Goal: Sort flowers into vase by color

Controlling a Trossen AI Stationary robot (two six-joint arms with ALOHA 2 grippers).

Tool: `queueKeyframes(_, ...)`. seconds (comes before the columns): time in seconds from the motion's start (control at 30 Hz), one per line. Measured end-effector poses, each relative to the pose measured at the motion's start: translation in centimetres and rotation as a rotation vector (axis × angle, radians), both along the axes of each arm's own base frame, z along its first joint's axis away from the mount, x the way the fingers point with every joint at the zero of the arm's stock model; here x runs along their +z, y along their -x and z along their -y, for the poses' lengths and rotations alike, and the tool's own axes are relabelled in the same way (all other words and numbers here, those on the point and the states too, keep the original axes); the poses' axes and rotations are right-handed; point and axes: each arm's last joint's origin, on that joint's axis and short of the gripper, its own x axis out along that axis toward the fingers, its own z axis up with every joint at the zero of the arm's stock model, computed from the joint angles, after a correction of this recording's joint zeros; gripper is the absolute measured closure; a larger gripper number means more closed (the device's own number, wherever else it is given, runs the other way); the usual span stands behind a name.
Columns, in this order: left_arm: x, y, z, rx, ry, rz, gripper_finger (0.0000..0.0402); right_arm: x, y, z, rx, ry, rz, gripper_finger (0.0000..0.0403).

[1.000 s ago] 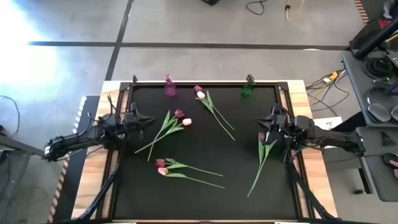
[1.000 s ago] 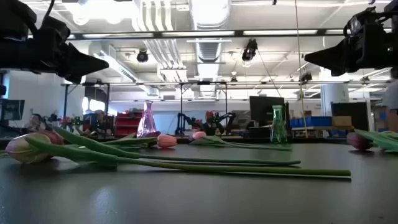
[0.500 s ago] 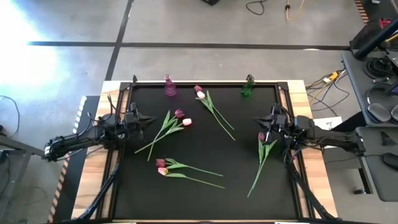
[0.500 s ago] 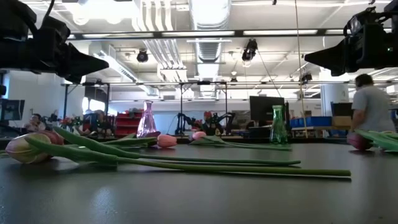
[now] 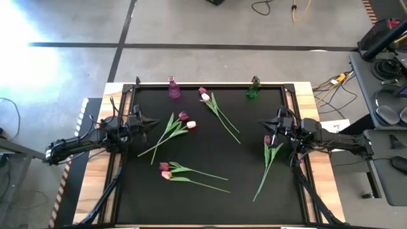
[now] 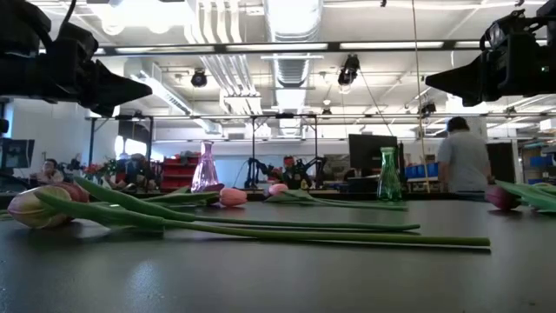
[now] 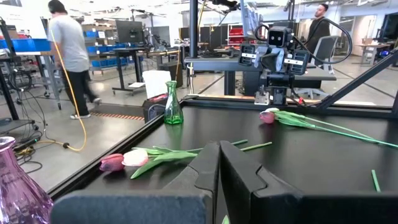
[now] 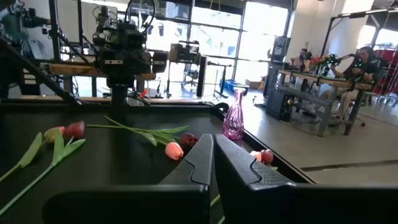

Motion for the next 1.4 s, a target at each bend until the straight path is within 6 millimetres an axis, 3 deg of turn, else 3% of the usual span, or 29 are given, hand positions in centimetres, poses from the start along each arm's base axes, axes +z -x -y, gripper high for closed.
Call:
queueKeyframes(1.1,0.0,0.0,0.0,0.000,0.000,0.000,0.0402,0.4,0.0,-0.2,0.060,-0.018,0.043,0.0394)
queueKeyframes(1.27,0.0,0.0,0.0,0.000,0.000,0.000,0.0402,1.1,0.0,-0.6,0.239,-0.126,0.133,0.0394)
queueKeyframes(1.4,0.0,0.0,0.0,0.000,0.000,0.000,0.0402,1.1,-0.2,-0.6,0.188,-0.210,0.108,0.0394)
